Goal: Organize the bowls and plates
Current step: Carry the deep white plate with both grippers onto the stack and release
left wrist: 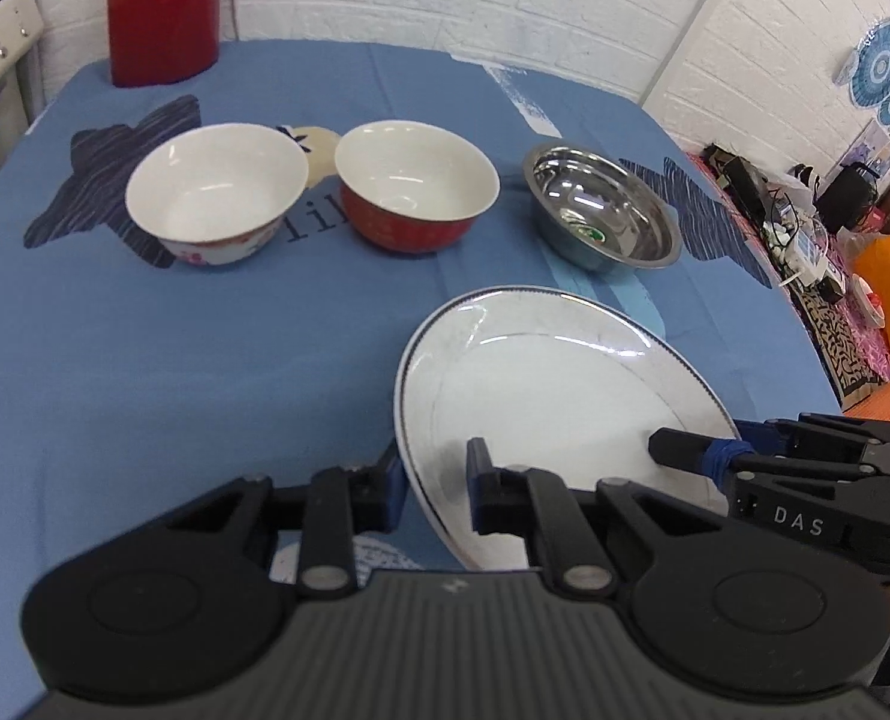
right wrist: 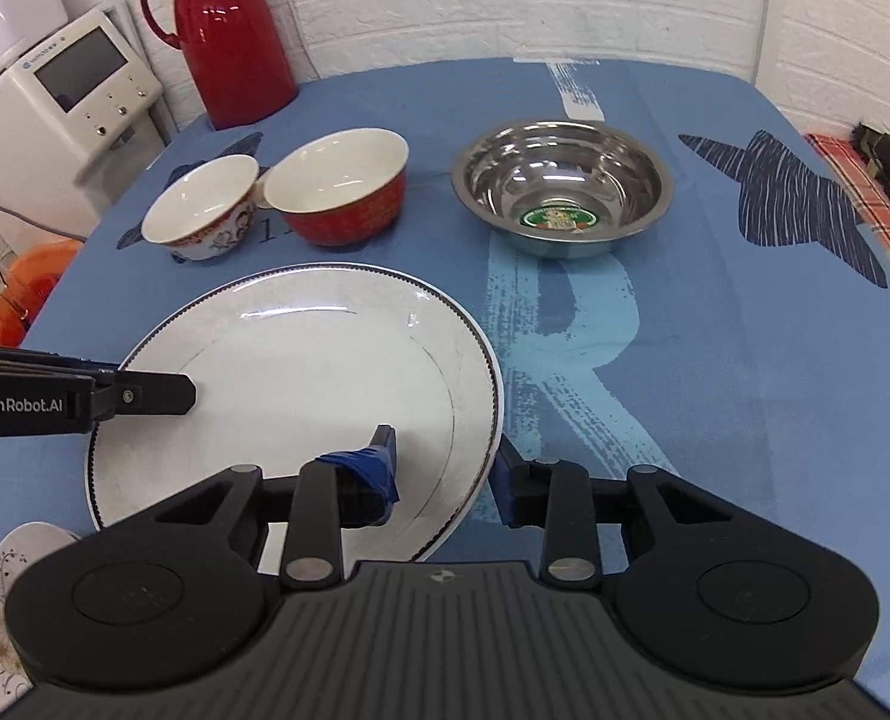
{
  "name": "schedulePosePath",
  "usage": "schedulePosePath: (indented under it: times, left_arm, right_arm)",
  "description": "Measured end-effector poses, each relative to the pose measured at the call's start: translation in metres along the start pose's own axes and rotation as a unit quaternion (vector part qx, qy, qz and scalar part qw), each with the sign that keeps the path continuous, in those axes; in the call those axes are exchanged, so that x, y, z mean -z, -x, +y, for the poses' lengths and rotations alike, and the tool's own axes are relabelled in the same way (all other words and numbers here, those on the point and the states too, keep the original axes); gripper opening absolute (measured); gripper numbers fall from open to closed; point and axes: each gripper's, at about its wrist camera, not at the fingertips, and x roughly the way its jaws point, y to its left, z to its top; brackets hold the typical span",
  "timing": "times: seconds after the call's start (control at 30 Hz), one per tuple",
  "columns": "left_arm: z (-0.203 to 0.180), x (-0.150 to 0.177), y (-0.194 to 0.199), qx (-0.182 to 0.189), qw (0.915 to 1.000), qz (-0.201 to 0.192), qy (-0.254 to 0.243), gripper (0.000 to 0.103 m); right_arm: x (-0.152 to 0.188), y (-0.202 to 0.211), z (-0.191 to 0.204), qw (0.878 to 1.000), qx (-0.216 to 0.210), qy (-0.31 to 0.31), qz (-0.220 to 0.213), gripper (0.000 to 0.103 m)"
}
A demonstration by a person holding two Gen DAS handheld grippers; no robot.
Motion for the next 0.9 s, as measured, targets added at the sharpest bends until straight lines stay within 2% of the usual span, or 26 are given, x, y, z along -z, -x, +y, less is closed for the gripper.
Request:
schedulePosePath:
  times: [0.23,0.4,0.63,0.9]
  left_arm:
    - [0.019,0.055,0.070,-0.018,0.9989,-0.042,0.007,0.008]
    - [0.039,0.100,0.109,-0.041,0.9972,-0.061,0.011,0.008]
    - [0.070,0.148,0.130,-0.046,0.9965,-0.060,0.036,0.009]
    - [0.083,0.184,0.131,-0.060,0.9958,-0.060,0.034,0.008]
  right_arm:
    - [0.036,0.045,0.049,0.998,-0.034,0.028,-0.035,0.021]
    - [0.061,0.055,0.084,0.996,-0.069,0.037,-0.034,0.022]
    - [0.084,0.057,0.122,0.994,-0.084,0.063,-0.027,0.022]
    - [0.114,0.045,0.141,0.994,-0.083,0.075,-0.006,0.023]
